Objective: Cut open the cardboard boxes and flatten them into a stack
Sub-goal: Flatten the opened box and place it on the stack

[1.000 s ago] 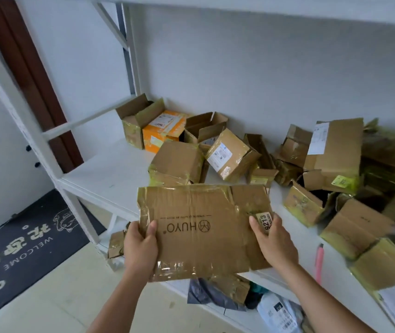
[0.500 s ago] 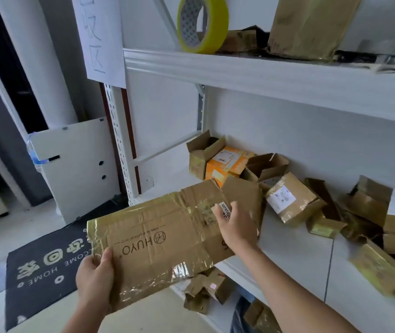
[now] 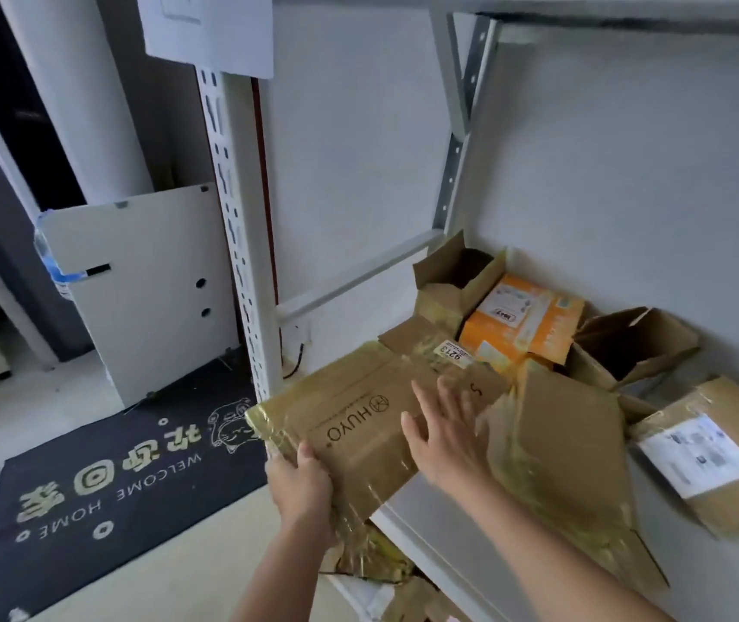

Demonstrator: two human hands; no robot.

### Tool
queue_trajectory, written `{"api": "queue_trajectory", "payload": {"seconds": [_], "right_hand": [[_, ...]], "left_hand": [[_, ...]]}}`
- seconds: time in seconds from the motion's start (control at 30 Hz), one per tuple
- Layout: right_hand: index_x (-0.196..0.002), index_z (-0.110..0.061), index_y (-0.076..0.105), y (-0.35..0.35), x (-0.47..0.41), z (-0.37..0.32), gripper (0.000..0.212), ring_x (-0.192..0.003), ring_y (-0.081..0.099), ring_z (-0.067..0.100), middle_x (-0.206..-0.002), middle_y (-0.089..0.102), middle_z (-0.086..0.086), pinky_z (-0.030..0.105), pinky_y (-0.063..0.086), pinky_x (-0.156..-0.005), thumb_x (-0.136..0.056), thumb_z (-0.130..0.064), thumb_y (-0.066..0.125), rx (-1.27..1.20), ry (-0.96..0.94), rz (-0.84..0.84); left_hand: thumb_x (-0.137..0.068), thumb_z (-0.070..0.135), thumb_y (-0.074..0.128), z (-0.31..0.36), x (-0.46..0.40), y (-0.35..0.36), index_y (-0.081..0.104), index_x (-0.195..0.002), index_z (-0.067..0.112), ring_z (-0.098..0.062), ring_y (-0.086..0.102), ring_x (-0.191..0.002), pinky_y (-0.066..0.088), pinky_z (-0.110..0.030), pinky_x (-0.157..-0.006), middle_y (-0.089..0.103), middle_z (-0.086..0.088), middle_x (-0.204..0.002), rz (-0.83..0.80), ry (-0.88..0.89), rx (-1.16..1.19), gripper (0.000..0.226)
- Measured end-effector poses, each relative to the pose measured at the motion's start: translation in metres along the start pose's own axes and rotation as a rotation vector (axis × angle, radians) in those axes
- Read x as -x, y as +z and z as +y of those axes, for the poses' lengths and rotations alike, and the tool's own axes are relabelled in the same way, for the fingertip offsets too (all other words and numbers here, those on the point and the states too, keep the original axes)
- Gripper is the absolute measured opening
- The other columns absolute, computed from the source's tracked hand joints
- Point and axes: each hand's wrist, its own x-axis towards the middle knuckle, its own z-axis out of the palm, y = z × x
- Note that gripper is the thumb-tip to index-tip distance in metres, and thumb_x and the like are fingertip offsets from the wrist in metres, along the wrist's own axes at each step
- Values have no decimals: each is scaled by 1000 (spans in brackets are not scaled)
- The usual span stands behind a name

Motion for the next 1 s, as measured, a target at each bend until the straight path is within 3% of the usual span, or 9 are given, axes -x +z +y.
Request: {"api": "queue_trajectory", "payload": {"seconds": [0.07, 0.17, 0.23, 0.37, 0.47, 0.57, 0.7, 0.83, 1.0], "right_hand": [[-153, -50, 2, 18, -19, 4, 57, -150, -18, 30, -164, -17, -9, 60, -3, -118, -100, -62, 21, 8, 45, -111], [-153, -50, 4, 40, -40, 12, 58, -149, -22, 33, -163, -20, -9, 58, -6, -119, -99, -62, 23, 62, 28, -203], [-152, -50, 6, 46, -45, 17, 57, -148, -22, 33, -163, -19, -10, 57, -7, -119, -99, -61, 25, 115, -8, -207], [-150, -50, 12, 43, -46, 22, 53, -150, -17, 31, -163, -17, -11, 57, -8, -119, -100, -61, 23, 206, -47, -170], [-153, -41, 12, 47, -47, 10, 58, -150, -19, 31, -164, -17, -8, 58, -11, -118, -99, -63, 19, 162, 59, -138], [-156, -36, 2, 61, -47, -3, 74, -147, -26, 34, -162, -23, -5, 58, -13, -117, -93, -72, 14, 145, 126, -116], [-155, -39, 5, 66, -49, 1, 82, -148, -24, 32, -163, -22, -8, 59, -9, -118, -83, -79, 8, 132, 125, -98], [-152, -41, 17, 59, -58, 0, 62, -150, -18, 29, -163, -14, -12, 57, -6, -119, -96, -66, 29, 58, 164, -147], [-152, -41, 21, 6, -49, -4, 56, -150, -17, 27, -164, -12, -11, 59, -8, -118, -100, -56, 34, 43, 143, -242]], "left_hand": [[-102, 18, 48, -2, -13, 19, 42, -113, 4, -31, 53, -99, 47, -45, -93, 54, -15, -115, -64, 67, -137, 19], [-94, 22, 58, -10, -25, 33, 3, -150, 2, -36, 30, -131, 28, -47, -111, 23, -18, -145, 24, 326, -591, 81], [-90, 20, 60, -19, -35, 31, -18, -154, 17, -30, 1, -145, 3, -41, -120, 0, -10, -158, 9, 657, -756, 101], [-95, 41, 48, -30, -69, 39, 33, -154, 18, -30, -1, -152, -14, -38, -119, 11, -10, -164, -248, 1060, -1061, 65], [-81, 64, -19, -34, -79, 46, 1, -158, 25, -26, -22, -148, -30, -35, -111, -18, -5, -161, -369, 976, -1245, 88], [-62, 67, -45, -33, -82, 44, -14, -153, 28, -24, -30, -145, -34, -33, -106, -27, -3, -159, -378, 950, -1258, 103], [-91, 67, -6, -34, -86, 47, 32, -153, 25, -26, 9, -150, -12, -33, -117, 16, -6, -161, -362, 974, -1173, 83], [-83, 67, -15, -29, -88, 47, -7, -156, 31, -20, -25, -147, -24, -33, -115, -18, 0, -163, -392, 932, -1277, 82], [-102, 56, 15, 2, -72, 47, -6, -158, 21, -29, -23, -149, -16, -43, -120, -19, -11, -163, -456, 882, -1421, 69]]}}
